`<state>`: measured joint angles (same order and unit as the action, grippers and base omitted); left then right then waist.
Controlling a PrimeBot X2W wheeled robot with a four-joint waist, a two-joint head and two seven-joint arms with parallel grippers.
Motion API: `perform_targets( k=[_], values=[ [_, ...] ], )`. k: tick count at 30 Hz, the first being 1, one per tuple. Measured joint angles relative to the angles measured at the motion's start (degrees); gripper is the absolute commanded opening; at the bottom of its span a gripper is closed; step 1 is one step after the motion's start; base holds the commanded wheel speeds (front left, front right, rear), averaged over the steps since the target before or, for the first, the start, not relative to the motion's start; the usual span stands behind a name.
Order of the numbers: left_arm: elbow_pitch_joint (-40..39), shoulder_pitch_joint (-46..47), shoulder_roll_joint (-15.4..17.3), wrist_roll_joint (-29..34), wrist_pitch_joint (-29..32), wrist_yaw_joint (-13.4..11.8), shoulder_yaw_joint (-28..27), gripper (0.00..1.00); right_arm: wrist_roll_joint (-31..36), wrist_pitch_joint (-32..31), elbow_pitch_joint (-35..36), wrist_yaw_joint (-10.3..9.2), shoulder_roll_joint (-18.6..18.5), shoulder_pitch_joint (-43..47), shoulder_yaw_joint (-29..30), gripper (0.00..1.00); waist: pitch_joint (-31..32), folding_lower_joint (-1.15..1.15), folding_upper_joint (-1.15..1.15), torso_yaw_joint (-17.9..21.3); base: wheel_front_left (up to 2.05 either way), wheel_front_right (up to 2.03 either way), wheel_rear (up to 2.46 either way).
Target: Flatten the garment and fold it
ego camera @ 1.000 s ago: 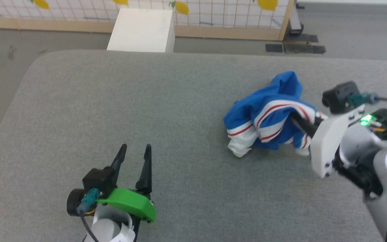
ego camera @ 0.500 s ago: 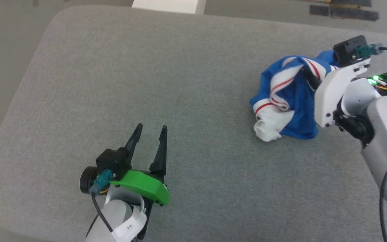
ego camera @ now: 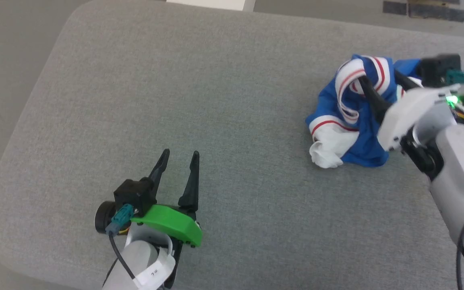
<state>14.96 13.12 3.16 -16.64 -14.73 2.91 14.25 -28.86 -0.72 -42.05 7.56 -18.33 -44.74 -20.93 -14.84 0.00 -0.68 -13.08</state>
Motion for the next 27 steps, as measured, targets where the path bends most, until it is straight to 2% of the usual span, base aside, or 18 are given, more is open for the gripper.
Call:
perform_targets(
  k=[3,9,11,14,15,21,27],
  values=[
    [0.2,-0.7,0.0,0.0,0.0,0.0,-0.4,1.0,-1.2,-2.2,2.1,0.0,-1.5,3.8,1.9,1.0,1.2,0.0,0.0,0.7,0.0,0.0,0.0],
    [0.3,-2.0,-0.1,0.6,0.0,0.0,-0.8,1.0,-2.0,-11.7,9.1,0.0,-5.9,9.6,6.8,1.0,3.4,0.0,0.0,2.5,0.0,0.0,0.0],
    [0.2,-2.2,-0.1,0.6,0.0,0.0,-0.9,1.0,-2.2,-17.7,11.7,0.0,-7.1,11.9,8.3,1.0,4.0,0.0,0.0,3.2,0.0,0.0,0.0],
    [0.1,-2.2,-0.1,1.0,0.0,0.1,-0.9,1.0,-3.0,-24.9,14.0,-0.01,-7.1,14.0,9.6,1.0,4.2,0.0,0.0,3.9,0.0,0.0,0.0],
    [-0.1,-2.2,-0.1,1.0,0.0,0.1,-0.7,1.0,-2.8,-29.0,15.4,-0.01,-6.8,14.7,11.3,1.0,3.7,0.0,0.0,4.0,0.0,0.0,0.0],
    [-0.3,-2.0,-0.1,1.0,0.0,0.1,-0.6,1.0,-0.7,-33.1,15.9,-0.01,-4.9,14.1,12.0,1.0,1.6,0.0,0.0,3.2,0.0,0.0,0.0],
    [-0.3,-1.0,-0.1,1.0,0.0,0.6,-0.2,1.0,1.3,-34.9,11.9,-0.01,-3.8,10.8,9.7,1.0,-0.3,0.0,0.0,2.3,0.0,0.0,0.0]
  ],
)
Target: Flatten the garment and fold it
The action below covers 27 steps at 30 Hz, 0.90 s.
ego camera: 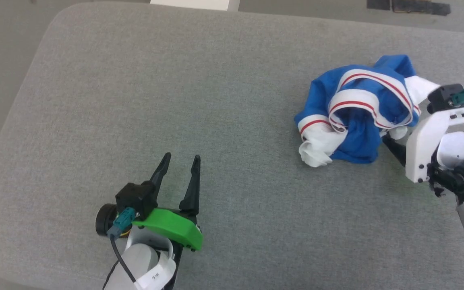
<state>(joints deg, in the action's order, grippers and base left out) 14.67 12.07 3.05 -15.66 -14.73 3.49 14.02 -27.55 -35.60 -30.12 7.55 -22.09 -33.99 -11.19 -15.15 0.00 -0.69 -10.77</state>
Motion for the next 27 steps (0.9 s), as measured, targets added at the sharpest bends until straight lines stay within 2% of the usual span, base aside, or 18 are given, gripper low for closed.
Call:
perform_targets(
  k=[8,9,10,11,20,27],
  values=[
    [0.2,0.4,0.0,-0.1,0.0,0.0,0.5,1.0,1.3,3.1,-6.0,0.0,1.0,-3.4,-6.3,1.0,-1.5,0.0,0.0,-1.4,0.0,0.0,0.0],
    [0.2,0.5,0.0,-0.1,0.0,0.0,0.6,1.0,1.1,3.1,-6.7,0.0,0.9,-3.9,-7.3,0.47,-1.5,0.0,0.0,-1.5,0.0,0.0,0.0],
    [0.2,0.5,0.0,-0.2,0.0,0.0,0.6,1.0,0.7,3.2,-7.1,0.0,0.8,-4.3,-8.0,0.12,-1.5,0.0,0.0,-1.5,0.0,0.0,0.0],
    [0.4,0.5,0.0,-0.5,0.0,0.0,0.9,1.0,-0.8,4.5,-8.7,0.0,0.4,-5.2,-10.0,0.0,-1.2,0.0,0.0,-1.5,0.0,0.0,0.0],
    [1.2,0.2,0.0,-0.5,0.0,-0.1,0.6,1.0,0.6,14.6,-11.2,0.01,-1.7,-5.4,-12.1,0.0,2.1,0.0,0.0,-0.7,0.0,0.0,0.0],
    [1.2,-2.5,0.0,-0.3,0.0,-0.6,-0.8,1.0,2.6,17.0,-3.4,0.01,-4.4,-2.7,-10.2,0.0,5.6,0.0,0.0,1.4,0.0,0.0,0.0]
  ],
)
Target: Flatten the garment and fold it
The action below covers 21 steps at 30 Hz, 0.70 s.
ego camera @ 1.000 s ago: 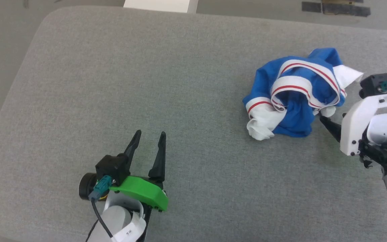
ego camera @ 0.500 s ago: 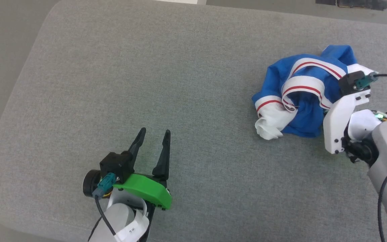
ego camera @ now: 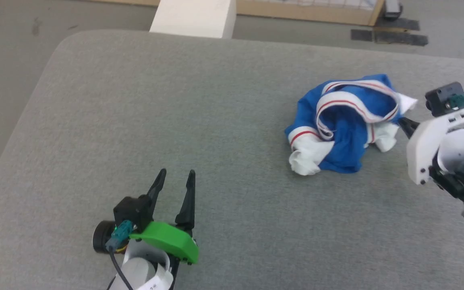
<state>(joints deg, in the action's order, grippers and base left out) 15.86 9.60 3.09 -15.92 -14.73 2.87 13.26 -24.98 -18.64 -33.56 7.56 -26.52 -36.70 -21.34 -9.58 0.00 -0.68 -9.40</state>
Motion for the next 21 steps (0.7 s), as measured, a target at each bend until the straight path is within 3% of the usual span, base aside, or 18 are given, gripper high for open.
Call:
perform_targets(
  k=[5,6,10,16,21],
  values=[
    [-0.2,-1.2,0.1,0.2,0.0,0.0,-0.6,1.0,1.8,-1.3,8.5,0.0,-2.1,8.1,6.8,0.0,1.8,0.0,0.0,2.4,0.0,0.0,0.0],
    [-0.4,-1.7,0.2,0.2,0.0,-0.2,-1.0,1.0,3.4,-3.7,16.2,0.01,-2.2,15.2,12.5,0.0,2.7,0.0,0.0,3.8,0.0,0.0,0.0],
    [-0.8,-2.5,0.4,0.2,0.0,-0.2,-1.4,1.0,5.7,-6.9,25.8,0.0,0.0,24.8,20.5,0.0,3.6,0.0,0.0,5.4,0.0,0.0,0.0],
    [-1.4,-2.9,0.6,0.2,0.0,-0.3,-1.9,1.0,9.3,-6.5,36.6,0.0,9.6,37.1,30.4,0.0,4.2,0.0,0.0,7.4,0.0,0.0,0.0],
    [-1.4,-3.2,0.7,0.2,0.0,-0.3,-1.9,1.0,10.4,-4.7,38.2,0.0,15.2,41.1,32.3,0.0,4.2,0.0,0.0,8.1,0.0,0.0,0.0]
  ],
)
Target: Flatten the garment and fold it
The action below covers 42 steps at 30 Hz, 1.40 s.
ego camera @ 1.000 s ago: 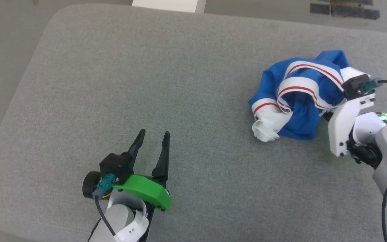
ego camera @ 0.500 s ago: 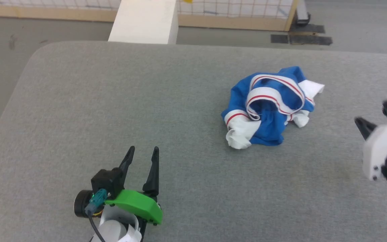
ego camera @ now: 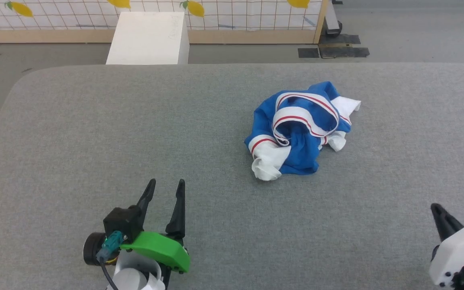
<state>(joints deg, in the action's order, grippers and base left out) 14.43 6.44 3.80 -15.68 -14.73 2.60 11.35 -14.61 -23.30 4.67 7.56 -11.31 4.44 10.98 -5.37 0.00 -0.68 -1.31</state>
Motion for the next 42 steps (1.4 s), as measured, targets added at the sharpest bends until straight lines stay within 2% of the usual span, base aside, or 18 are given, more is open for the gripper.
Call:
perform_targets(
  k=[4,5,6,7,15,20,25,33,42],
  values=[
    [0.0,0.0,0.3,0.0,0.0,0.0,0.0,1.0,0.1,2.6,-0.8,0.0,1.8,0.0,0.3,0.0,-0.3,0.0,0.0,0.2,0.0,0.0,0.0],
    [0.0,0.0,0.3,0.0,0.0,0.0,0.1,1.0,0.2,3.1,-1.3,0.0,1.9,-0.2,0.5,0.06,-0.4,0.0,0.0,0.1,0.0,0.0,0.0],
    [0.0,0.0,0.3,0.0,0.0,0.0,0.1,1.0,0.3,3.4,-2.1,0.0,1.9,-0.7,0.5,0.67,-0.4,0.0,0.0,0.1,0.0,0.0,0.0],
    [0.0,0.0,0.3,0.0,0.0,0.0,0.2,1.0,0.3,4.1,-3.0,0.0,1.9,-1.3,0.7,1.0,-0.5,0.0,0.0,0.0,0.0,0.0,0.0],
    [-0.1,0.4,0.3,0.0,0.0,-0.2,0.8,1.0,-1.4,6.4,-12.1,0.0,0.5,-11.1,0.6,1.0,-1.8,0.0,0.0,-1.7,0.0,0.0,0.0],
    [-0.1,1.4,0.2,0.0,0.0,-0.2,1.4,1.0,-3.6,4.1,-19.8,0.0,-2.1,-19.8,-2.5,1.0,-3.1,0.0,0.0,-3.2,0.0,0.0,0.0],
    [-0.2,2.9,0.0,-0.5,0.0,-0.2,2.0,1.0,-5.8,-0.5,-27.1,0.0,-6.0,-27.9,-8.8,1.0,-4.8,0.0,0.0,-5.4,0.0,0.0,0.0],
    [-0.5,4.2,-0.4,-0.5,0.0,-0.1,2.5,1.0,-8.5,-6.8,-34.9,0.0,-10.1,-37.9,-20.8,1.0,-8.5,0.0,0.0,-8.5,0.0,0.0,0.0],
    [-0.7,5.9,-0.6,-0.6,0.0,-0.1,3.1,1.0,-11.5,-12.1,-42.5,0.0,-12.5,-45.3,-32.4,1.0,-12.3,0.0,0.0,-10.6,0.0,0.0,0.0]
  ],
)
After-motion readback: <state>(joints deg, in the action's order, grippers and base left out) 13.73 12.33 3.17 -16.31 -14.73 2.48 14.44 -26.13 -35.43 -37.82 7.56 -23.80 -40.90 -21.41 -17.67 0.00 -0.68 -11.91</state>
